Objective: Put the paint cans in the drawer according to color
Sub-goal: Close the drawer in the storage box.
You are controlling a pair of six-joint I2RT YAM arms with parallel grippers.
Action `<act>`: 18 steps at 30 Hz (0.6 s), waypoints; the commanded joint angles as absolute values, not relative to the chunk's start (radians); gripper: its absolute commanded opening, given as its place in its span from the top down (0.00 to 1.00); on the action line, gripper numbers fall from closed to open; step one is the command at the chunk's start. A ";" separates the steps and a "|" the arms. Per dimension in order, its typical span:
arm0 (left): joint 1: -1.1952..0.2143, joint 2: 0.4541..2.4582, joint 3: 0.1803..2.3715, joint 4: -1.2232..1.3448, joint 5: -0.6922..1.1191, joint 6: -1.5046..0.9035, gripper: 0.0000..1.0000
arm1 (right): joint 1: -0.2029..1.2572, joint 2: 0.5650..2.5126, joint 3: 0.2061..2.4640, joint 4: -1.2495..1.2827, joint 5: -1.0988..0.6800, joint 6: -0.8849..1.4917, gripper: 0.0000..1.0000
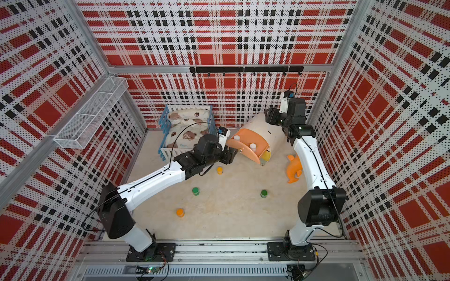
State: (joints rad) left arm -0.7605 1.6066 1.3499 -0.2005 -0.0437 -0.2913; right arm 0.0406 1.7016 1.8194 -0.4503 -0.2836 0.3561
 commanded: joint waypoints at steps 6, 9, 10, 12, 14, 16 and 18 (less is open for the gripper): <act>-0.669 1.522 1.130 0.133 0.186 -0.490 0.48 | 0.001 1.864 2.012 -0.476 -0.361 0.342 0.41; -0.668 1.549 1.121 0.172 0.213 -0.508 0.47 | -0.003 1.900 2.029 -0.476 -0.372 0.330 0.41; -0.669 1.560 1.119 0.187 0.222 -0.514 0.48 | -0.004 1.910 2.033 -0.471 -0.374 0.327 0.41; -0.669 1.584 1.118 0.226 0.247 -0.531 0.48 | -0.007 1.933 2.043 -0.469 -0.386 0.323 0.41; -0.670 1.611 1.124 0.258 0.280 -0.547 0.49 | -0.011 1.960 2.075 -0.483 -0.411 0.318 0.41; -0.672 1.654 1.141 0.284 0.296 -0.567 0.52 | -0.012 1.993 2.123 -0.519 -0.420 0.310 0.41; -0.677 1.696 1.160 0.297 0.299 -0.576 0.53 | -0.012 2.010 2.137 -0.528 -0.422 0.302 0.41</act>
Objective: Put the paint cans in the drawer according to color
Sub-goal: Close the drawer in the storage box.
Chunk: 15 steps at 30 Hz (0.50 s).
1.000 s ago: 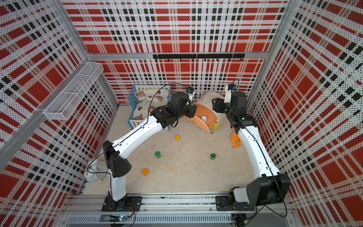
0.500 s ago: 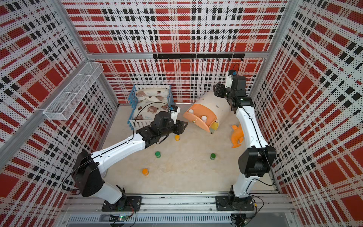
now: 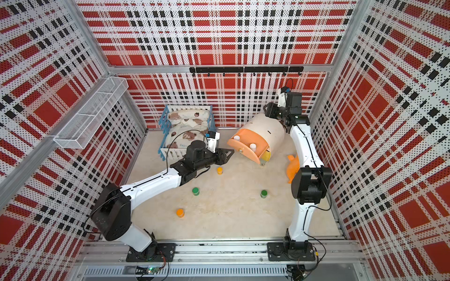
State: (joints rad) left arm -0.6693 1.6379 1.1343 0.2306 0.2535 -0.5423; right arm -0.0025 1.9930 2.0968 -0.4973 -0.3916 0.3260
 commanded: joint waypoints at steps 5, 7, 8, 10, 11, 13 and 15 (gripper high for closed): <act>-0.696 1.770 1.197 0.326 0.306 -0.592 0.55 | -0.019 2.041 2.154 -0.539 -0.416 0.290 0.41; -0.698 1.793 1.212 0.334 0.314 -0.598 0.56 | -0.021 2.048 2.156 -0.541 -0.416 0.286 0.41; -0.699 1.801 1.221 0.334 0.315 -0.600 0.57 | -0.022 2.050 2.153 -0.542 -0.416 0.283 0.41; -0.699 1.814 1.235 0.336 0.318 -0.600 0.57 | -0.023 2.054 2.152 -0.541 -0.419 0.277 0.41; -0.699 1.821 1.244 0.336 0.318 -0.601 0.57 | -0.023 2.057 2.155 -0.541 -0.419 0.275 0.41; -0.699 1.829 1.256 0.336 0.319 -0.601 0.58 | -0.023 2.063 2.157 -0.541 -0.420 0.269 0.41; -0.698 1.837 1.266 0.337 0.318 -0.603 0.58 | -0.023 2.069 2.163 -0.540 -0.422 0.263 0.41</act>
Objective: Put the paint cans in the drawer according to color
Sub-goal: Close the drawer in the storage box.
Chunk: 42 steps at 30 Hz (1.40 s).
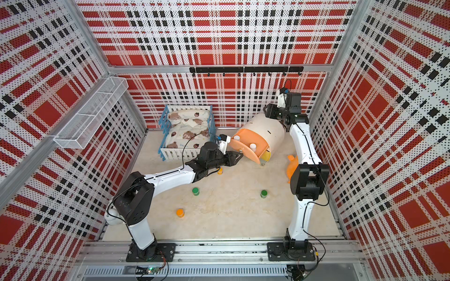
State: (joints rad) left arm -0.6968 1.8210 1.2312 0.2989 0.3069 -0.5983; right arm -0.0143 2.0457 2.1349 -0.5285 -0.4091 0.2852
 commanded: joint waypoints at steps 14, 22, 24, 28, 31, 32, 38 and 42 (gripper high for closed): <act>-0.687 1.884 1.314 0.338 0.292 -0.618 0.63 | -0.023 2.073 2.134 -0.501 -0.461 0.253 0.43; -0.684 1.895 1.335 0.338 0.284 -0.623 0.72 | -0.023 2.083 2.137 -0.510 -0.463 0.238 0.43; -0.684 1.896 1.343 0.335 0.281 -0.620 0.73 | -0.023 2.087 2.138 -0.515 -0.462 0.233 0.43; -0.684 1.894 1.364 0.325 0.263 -0.608 0.75 | -0.023 2.095 2.137 -0.520 -0.469 0.223 0.44; -0.684 1.895 1.382 0.319 0.256 -0.600 0.76 | -0.023 2.102 2.138 -0.523 -0.476 0.221 0.44; -0.685 1.898 1.391 0.317 0.255 -0.600 0.76 | -0.023 2.103 2.138 -0.523 -0.481 0.218 0.44; -0.684 1.925 1.430 0.309 0.249 -0.595 0.76 | -0.023 2.108 2.132 -0.525 -0.480 0.211 0.45; -0.687 1.954 1.467 0.297 0.246 -0.592 0.76 | -0.023 2.114 2.126 -0.533 -0.473 0.191 0.45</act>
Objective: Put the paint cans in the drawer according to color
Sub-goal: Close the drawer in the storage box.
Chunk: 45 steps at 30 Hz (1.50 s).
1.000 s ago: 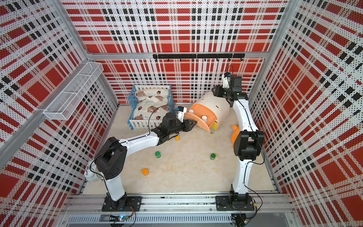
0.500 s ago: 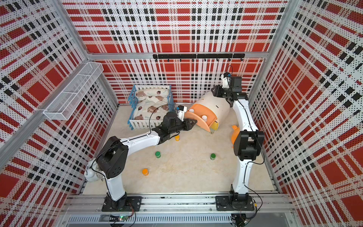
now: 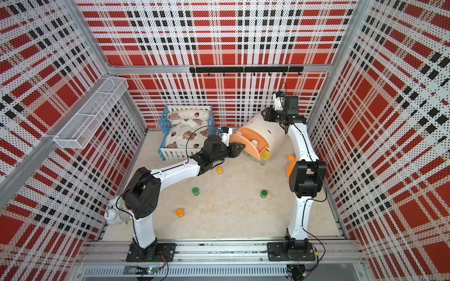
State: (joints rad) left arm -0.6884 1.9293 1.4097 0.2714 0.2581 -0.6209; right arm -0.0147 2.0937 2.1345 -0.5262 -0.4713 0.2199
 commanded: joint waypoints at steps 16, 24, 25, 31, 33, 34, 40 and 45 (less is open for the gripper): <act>-0.696 2.069 1.623 0.267 0.235 -0.572 0.75 | -0.023 2.105 2.051 -0.490 -0.466 0.135 0.47; -0.695 2.120 1.685 0.266 0.233 -0.575 0.75 | -0.023 2.111 2.045 -0.493 -0.469 0.120 0.48; -0.695 2.130 1.695 0.263 0.234 -0.577 0.75 | -0.023 2.114 2.045 -0.491 -0.472 0.118 0.48; -0.703 2.179 1.752 0.264 0.232 -0.580 0.75 | -0.023 2.129 2.048 -0.499 -0.472 0.100 0.48; -0.703 2.193 1.767 0.264 0.230 -0.581 0.75 | -0.023 2.130 2.047 -0.498 -0.476 0.100 0.48; -0.703 2.199 1.776 0.262 0.229 -0.581 0.75 | -0.023 2.132 2.048 -0.498 -0.480 0.100 0.48; -0.703 2.230 1.807 0.263 0.219 -0.581 0.75 | -0.023 2.148 2.049 -0.505 -0.483 0.100 0.49; -0.708 2.249 1.831 0.260 0.221 -0.581 0.74 | -0.023 2.145 2.046 -0.508 -0.481 0.097 0.49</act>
